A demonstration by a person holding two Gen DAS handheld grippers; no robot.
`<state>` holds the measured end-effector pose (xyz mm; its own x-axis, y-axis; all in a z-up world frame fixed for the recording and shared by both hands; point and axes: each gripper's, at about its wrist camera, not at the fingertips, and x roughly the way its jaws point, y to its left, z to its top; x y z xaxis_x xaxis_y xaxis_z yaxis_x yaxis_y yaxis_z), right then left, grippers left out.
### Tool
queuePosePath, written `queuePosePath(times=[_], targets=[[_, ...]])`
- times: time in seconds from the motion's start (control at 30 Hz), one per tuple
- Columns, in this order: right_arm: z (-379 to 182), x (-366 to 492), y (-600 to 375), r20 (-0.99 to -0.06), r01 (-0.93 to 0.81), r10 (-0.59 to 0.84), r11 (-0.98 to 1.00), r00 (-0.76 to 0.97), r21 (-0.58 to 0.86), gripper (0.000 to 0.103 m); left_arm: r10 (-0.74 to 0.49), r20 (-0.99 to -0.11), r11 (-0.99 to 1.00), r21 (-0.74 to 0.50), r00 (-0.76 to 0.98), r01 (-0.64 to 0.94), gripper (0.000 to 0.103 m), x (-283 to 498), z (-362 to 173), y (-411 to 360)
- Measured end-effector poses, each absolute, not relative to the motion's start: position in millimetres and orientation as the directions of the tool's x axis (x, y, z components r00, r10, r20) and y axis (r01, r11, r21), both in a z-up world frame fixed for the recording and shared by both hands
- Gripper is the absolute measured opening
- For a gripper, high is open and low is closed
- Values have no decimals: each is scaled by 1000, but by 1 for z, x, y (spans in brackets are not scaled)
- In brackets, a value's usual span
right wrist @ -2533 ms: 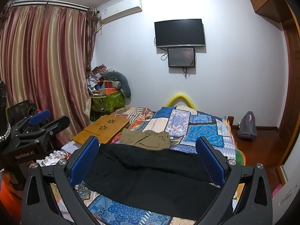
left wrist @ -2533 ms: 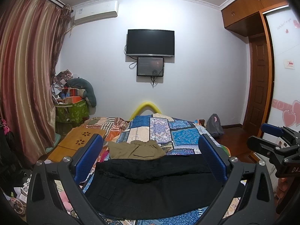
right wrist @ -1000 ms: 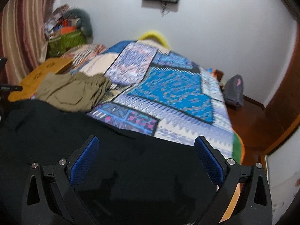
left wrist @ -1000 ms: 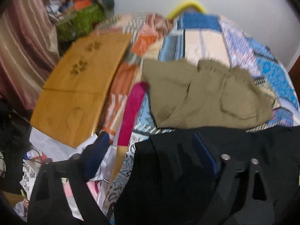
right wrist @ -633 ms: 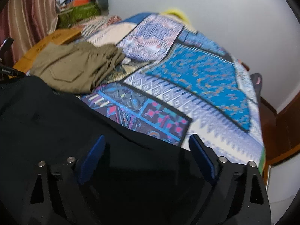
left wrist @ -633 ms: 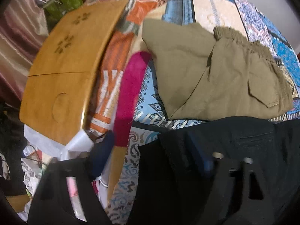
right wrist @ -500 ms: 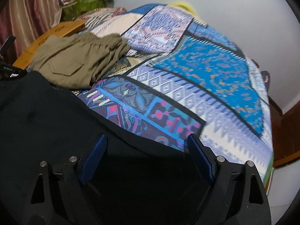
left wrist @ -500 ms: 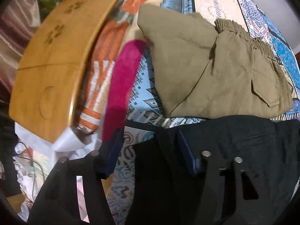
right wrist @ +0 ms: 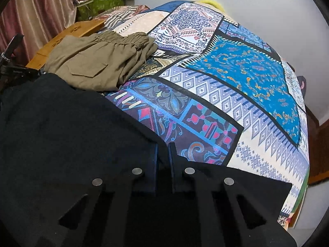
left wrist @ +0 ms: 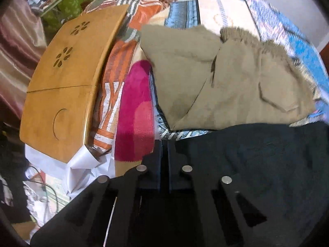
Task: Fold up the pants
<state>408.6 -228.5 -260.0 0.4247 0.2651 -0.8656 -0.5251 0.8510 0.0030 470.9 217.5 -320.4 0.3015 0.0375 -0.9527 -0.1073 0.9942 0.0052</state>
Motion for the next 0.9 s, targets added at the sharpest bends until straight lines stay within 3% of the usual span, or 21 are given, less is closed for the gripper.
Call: queuePosePath(times=[0.13, 0.23, 0.3, 0.37, 0.43, 0.57, 0.7, 0.77, 0.83, 0.9], targets=[[-252, 407, -233, -853, -513, 287, 858, 435, 27, 8, 31, -943, 992, -10, 331, -122, 1, 463, -300, 222], [-250, 405, -234, -850, -511, 293, 859, 437, 33, 8, -31, -947, 987, -80, 319, -142, 8, 463, -295, 228], [-250, 405, -235, -845, -508, 297, 861, 446, 35, 8, -16, -950, 988, -63, 313, -141, 14, 464, -298, 226], [-252, 403, -235, -846, -507, 299, 861, 442, 39, 8, 6, -961, 991, -30, 275, -127, 50, 467, -309, 220], [-254, 403, -235, -848, -514, 303, 856, 434, 43, 8, -19, -967, 990, -53, 255, -128, 58, 470, -319, 219], [-260, 404, -231, -862, -527, 278, 850, 424, 14, 13, -99, -975, 981, -129, 197, -145, 56, 476, -343, 219], [-274, 409, -228, -882, -537, 271, 843, 387, 24, 28, -116, -970, 977, -150, 211, -152, 29, 479, -347, 217], [-275, 407, -225, -878, -536, 269, 844, 395, 18, 29, -112, -967, 980, -146, 227, -138, 16, 478, -344, 217], [-276, 405, -223, -876, -536, 260, 844, 407, 2, 24, -104, -962, 982, -140, 251, -130, 11, 476, -339, 215], [-275, 404, -223, -873, -538, 260, 843, 412, -3, 8, -68, -958, 988, -103, 278, -115, 10, 475, -331, 210]])
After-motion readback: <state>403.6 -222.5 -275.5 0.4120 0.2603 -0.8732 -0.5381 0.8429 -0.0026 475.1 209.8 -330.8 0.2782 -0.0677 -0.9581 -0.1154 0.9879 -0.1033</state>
